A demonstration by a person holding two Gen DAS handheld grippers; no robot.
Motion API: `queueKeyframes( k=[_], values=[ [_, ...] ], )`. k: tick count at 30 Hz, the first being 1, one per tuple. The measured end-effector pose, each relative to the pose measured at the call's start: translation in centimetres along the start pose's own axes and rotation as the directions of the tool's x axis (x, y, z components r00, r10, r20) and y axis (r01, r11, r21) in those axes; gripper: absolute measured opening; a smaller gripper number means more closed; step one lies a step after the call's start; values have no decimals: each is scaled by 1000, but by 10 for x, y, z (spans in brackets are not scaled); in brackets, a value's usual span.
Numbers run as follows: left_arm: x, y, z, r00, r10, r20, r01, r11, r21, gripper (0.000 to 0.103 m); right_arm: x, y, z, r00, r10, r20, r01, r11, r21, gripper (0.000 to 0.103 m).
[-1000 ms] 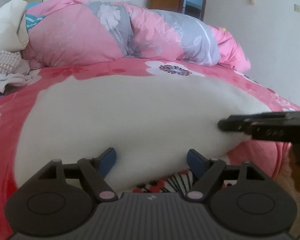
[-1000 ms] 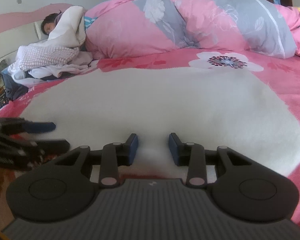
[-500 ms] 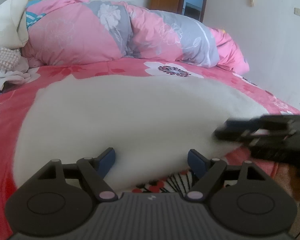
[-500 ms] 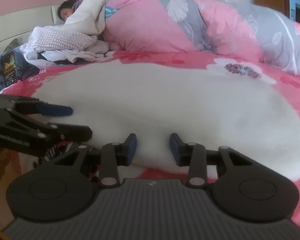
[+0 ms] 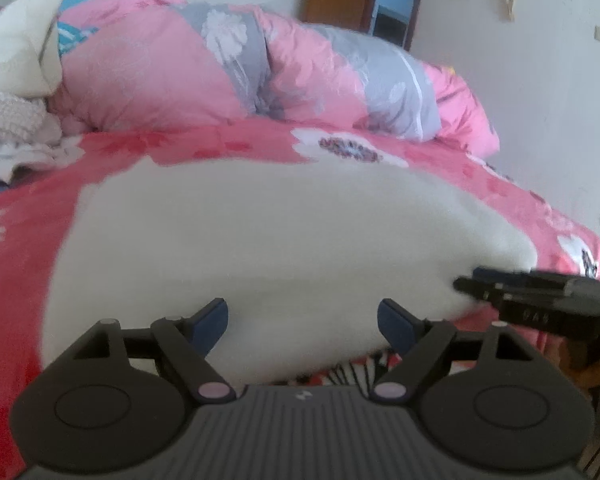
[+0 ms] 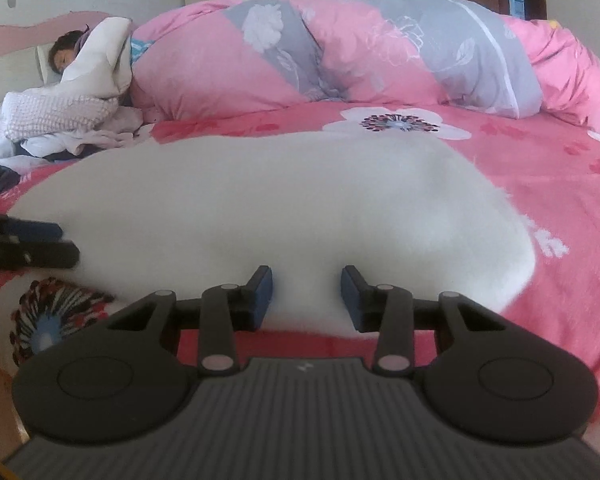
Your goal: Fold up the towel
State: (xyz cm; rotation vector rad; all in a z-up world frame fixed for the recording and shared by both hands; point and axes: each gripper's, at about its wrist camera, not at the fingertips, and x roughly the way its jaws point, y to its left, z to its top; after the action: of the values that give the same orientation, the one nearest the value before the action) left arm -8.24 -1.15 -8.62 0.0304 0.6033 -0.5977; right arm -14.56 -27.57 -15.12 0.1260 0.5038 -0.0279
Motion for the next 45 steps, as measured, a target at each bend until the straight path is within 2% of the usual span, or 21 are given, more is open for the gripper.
queueKeyframes(
  k=[3,6,10,15,17,22,26,29,34,40,45],
  values=[
    [-6,5,5,999,46,28,-46,999,0,83,0,-1,-1,1000,6,3,-6,1000,3,38],
    [-2,20,-1,997,74,-3,-74,996,-54,83,-2,0,-3,1000,6,6,-6,1000,2,38],
    [3,33,-20,997,78,-1,-78,994,-81,83,-3,0,-4,1000,7,7,-7,1000,2,38],
    [3,34,-22,997,81,-2,-81,994,-67,83,-5,3,3,1000,-2,-17,2,1000,-2,38],
    [1,36,-23,997,73,0,-73,995,-71,83,-10,4,11,1000,-14,-17,14,1000,7,38],
    [3,37,-24,998,69,7,-68,995,-69,83,-24,-9,22,992,-116,47,113,992,53,38],
    [4,37,-26,998,68,10,-67,996,-63,84,-11,-27,9,992,-126,2,126,987,99,37],
    [3,37,-24,998,67,3,-67,996,-59,84,-8,-21,6,989,-150,8,149,987,53,38],
    [-3,36,-18,997,73,-7,-73,996,-51,83,-10,-24,5,991,-133,9,132,988,75,38],
    [-19,34,-1,995,93,43,-92,995,-27,84,-10,-26,5,992,-122,14,120,989,87,38],
    [-4,29,11,996,77,52,-75,997,-31,83,-12,-25,5,992,-125,15,123,988,89,38]
  ],
)
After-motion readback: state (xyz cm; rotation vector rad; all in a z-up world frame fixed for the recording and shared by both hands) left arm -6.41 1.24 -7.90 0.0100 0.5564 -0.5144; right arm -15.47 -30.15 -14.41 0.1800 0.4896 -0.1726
